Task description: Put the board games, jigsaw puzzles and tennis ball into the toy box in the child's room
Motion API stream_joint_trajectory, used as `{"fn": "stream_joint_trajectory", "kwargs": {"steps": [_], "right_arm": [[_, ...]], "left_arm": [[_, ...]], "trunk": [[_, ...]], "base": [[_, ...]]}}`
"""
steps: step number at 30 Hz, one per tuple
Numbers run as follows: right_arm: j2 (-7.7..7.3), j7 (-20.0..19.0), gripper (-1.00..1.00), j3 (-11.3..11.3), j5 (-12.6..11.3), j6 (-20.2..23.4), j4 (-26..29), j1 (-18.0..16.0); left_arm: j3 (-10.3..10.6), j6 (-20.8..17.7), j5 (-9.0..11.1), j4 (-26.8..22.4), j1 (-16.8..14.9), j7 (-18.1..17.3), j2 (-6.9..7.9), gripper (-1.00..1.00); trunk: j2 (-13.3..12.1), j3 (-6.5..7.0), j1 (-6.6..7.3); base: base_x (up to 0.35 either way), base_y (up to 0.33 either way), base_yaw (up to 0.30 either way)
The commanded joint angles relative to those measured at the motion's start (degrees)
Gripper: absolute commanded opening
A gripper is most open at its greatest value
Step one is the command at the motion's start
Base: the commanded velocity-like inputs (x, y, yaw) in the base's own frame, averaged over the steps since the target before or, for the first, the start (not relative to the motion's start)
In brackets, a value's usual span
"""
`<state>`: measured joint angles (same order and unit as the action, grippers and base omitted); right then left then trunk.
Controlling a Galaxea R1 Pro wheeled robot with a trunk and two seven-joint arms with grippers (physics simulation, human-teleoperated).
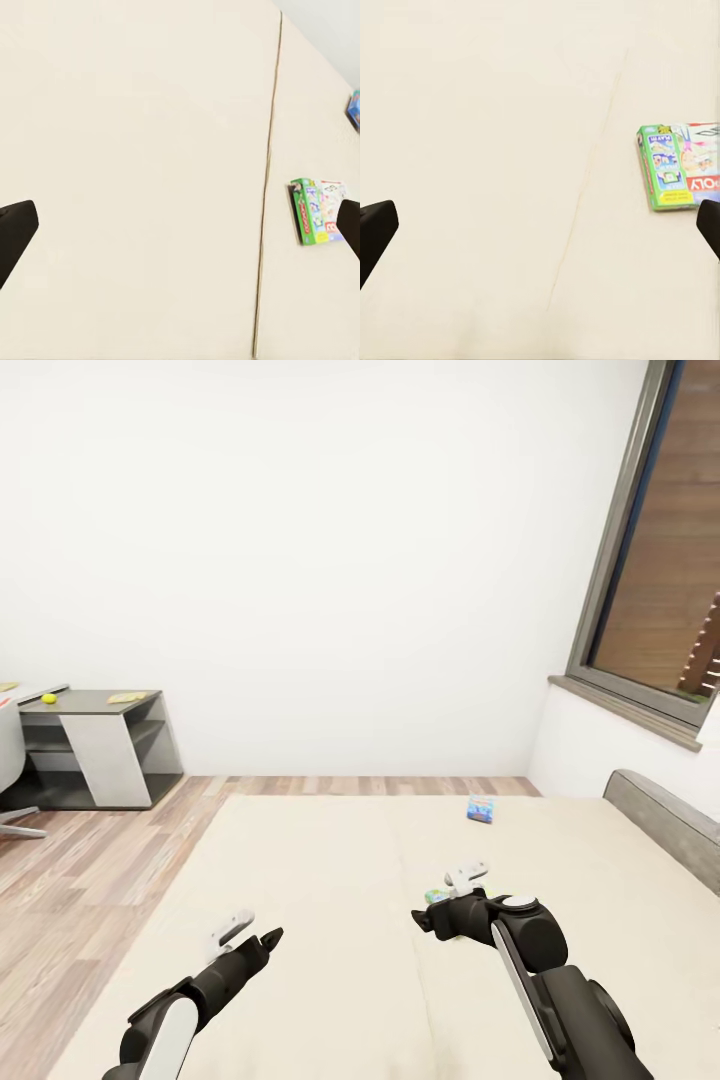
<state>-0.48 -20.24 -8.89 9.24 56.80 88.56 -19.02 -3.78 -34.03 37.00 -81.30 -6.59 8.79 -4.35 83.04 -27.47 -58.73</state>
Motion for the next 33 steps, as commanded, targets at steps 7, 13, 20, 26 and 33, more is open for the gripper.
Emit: {"fn": "stream_joint_trajectory", "kwargs": {"steps": [7, 13, 20, 26, 33], "right_arm": [[-0.12, -0.50, 1.00, -0.07, 0.61, 0.19, 0.04, -0.05], [-0.18, -0.55, 1.00, -0.07, 0.61, 0.17, 0.04, -0.01], [-0.21, -0.58, 1.00, -0.07, 0.61, 0.16, 0.03, 0.02], [-0.26, -0.59, 1.00, -0.07, 0.61, 0.14, 0.03, 0.03], [-0.27, -0.59, 1.00, -0.07, 0.61, 0.14, 0.03, 0.04]], "left_arm": [[-0.09, -0.31, 0.61, -0.09, -0.02, 0.44, -0.05, 1.00], [-0.09, -0.33, 0.61, -0.09, -0.03, 0.44, -0.05, 1.00], [-0.09, -0.33, 0.61, -0.09, -0.04, 0.44, -0.05, 1.00], [-0.09, -0.33, 0.61, -0.09, -0.03, 0.44, -0.05, 1.00], [-0.09, -0.32, 0.61, -0.09, -0.03, 0.44, -0.05, 1.00]], "trunk": [[0.04, -0.06, 0.00], [0.04, -0.06, 0.00], [0.04, -0.06, 0.00], [0.04, -0.06, 0.00], [0.04, -0.06, 0.00]], "base": [[0.000, -0.090, 0.000], [0.000, -0.090, 0.000], [0.000, -0.090, 0.000], [0.000, -0.090, 0.000], [0.000, -0.090, 0.000]]}}
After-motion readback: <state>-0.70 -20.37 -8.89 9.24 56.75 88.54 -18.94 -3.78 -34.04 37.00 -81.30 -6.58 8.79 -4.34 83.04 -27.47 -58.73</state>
